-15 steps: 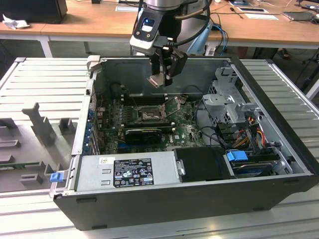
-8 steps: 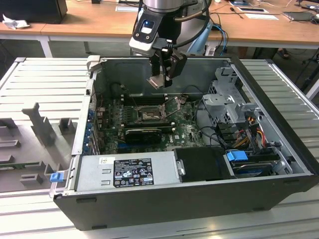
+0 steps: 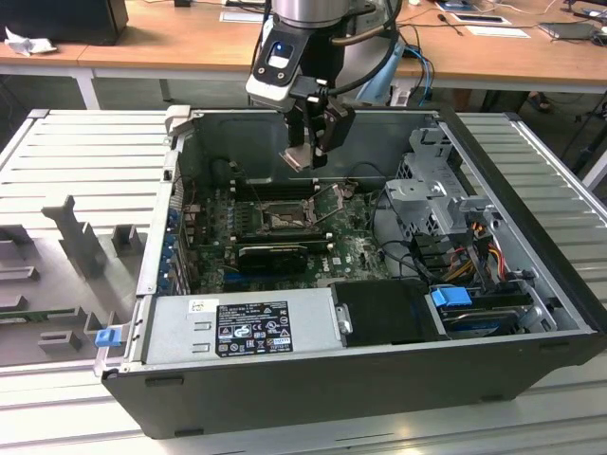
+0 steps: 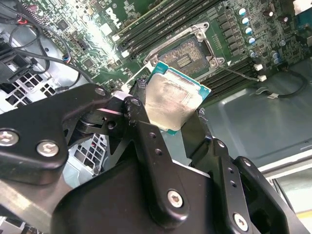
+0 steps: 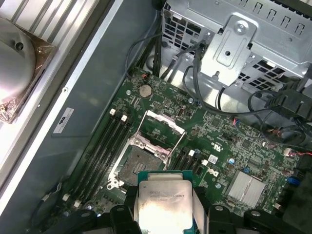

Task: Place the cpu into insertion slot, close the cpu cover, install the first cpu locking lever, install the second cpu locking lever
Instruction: 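Place the cpu into insertion slot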

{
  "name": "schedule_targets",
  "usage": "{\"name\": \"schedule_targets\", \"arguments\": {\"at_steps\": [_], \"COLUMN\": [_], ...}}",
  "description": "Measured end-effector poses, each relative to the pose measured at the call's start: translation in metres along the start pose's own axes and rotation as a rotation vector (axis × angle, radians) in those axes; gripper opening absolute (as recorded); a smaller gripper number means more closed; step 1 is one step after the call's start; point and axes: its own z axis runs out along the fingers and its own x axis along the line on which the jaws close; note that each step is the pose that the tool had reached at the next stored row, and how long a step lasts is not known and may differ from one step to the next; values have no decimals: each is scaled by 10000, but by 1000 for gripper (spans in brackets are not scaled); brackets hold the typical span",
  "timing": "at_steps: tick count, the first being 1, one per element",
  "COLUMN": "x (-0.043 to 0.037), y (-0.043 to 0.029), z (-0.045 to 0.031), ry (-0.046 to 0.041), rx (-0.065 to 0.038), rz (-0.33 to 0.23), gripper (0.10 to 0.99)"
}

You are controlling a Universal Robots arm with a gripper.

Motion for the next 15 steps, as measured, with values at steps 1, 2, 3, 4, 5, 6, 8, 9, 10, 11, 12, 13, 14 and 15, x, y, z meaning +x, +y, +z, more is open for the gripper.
{"name": "schedule_targets", "arguments": {"at_steps": [1,2,3,4,5,6,8,9,10,11,12,13,14,15], "x": [0,0,0,0,0,0,-1,-1,-1,-1,-1,-1,-1,-1], "y": [-1,-1,-1,-1,-2,-2,-2,-2,-2,-2,-2,-3,-3,-3], "z": [7,10,12,16,18,21,24,26,28,28,30,32,33,34], "ry": [0,0,0,0,0,-1,-3,-4,-5,-6,-7,-10,-12,-15], "rx": [-1,0,0,0,1,0,0,0,-1,0,-1,-2,-3,-3], "rz": [0,1,1,2,3,11,29,42,54,68,84,111,135,165], "gripper": [529,529,529,529,529,529,529,529,529,529,529,529,529,529]}}
